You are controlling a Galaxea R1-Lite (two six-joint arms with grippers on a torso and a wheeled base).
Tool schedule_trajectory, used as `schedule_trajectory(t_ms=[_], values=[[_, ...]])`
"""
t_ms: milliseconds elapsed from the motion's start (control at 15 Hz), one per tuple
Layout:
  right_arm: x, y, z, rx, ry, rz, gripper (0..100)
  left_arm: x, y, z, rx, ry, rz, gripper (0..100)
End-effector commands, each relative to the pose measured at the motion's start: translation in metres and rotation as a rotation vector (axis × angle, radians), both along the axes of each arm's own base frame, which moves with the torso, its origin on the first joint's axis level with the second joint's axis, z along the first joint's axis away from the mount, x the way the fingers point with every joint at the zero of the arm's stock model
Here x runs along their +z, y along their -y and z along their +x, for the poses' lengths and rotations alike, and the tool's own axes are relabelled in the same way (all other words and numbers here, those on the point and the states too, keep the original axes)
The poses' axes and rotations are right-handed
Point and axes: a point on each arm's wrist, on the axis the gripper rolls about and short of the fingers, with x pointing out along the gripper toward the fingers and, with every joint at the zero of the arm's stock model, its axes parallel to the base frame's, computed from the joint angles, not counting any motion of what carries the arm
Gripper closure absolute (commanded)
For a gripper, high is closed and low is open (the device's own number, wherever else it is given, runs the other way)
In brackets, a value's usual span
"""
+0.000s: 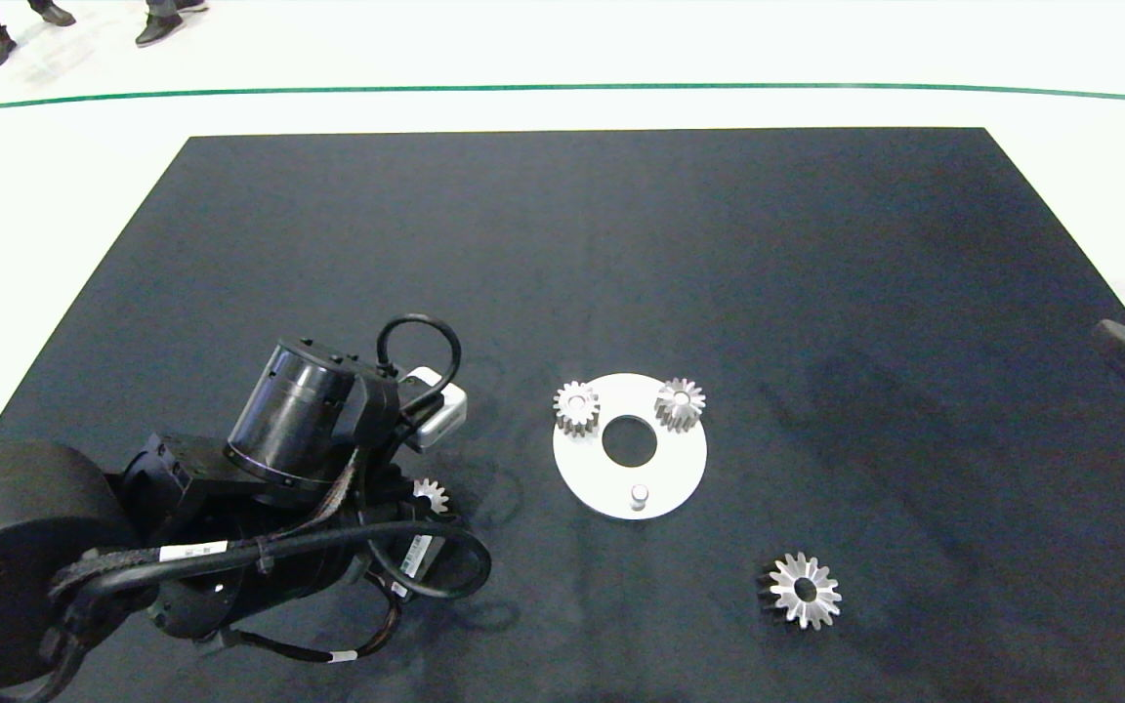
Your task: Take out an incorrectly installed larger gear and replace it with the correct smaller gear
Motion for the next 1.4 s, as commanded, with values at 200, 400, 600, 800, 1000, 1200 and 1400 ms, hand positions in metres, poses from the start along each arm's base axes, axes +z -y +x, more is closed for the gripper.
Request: schedule_trajectory(t_ms=[200,400,600,800,1000,1200,1400], values=[[0.0,0.0,0.0,-0.002,0.003,0.001,0,0.04,0.042,-0.03,-0.188,0.081,-0.078,80],[0.002,0.002,-0.001,-0.004,0.008,0.006,0,0.051,0.074,-0.036,-0.277,0.029,-0.031,84],[-0.001,0.0,0.0,-0.004,-0.006,-0.009,0,0.056,0.113,-0.023,-0.318,0.027,-0.029,84],[0.0,0.002,-0.002,-0.004,-0.011,-0.015,0,0.053,0.137,-0.008,-0.313,0.015,-0.023,84],[0.0,0.002,-0.002,-0.004,-0.014,-0.017,0,0.047,0.155,-0.002,-0.308,0.009,-0.035,84],[0.0,0.003,-0.002,-0.004,-0.012,-0.016,0,0.042,0.16,-0.003,-0.313,0.003,-0.026,84],[-0.001,0.002,-0.002,-0.003,-0.013,-0.019,0,0.041,0.159,-0.001,-0.296,0.01,-0.015,84]])
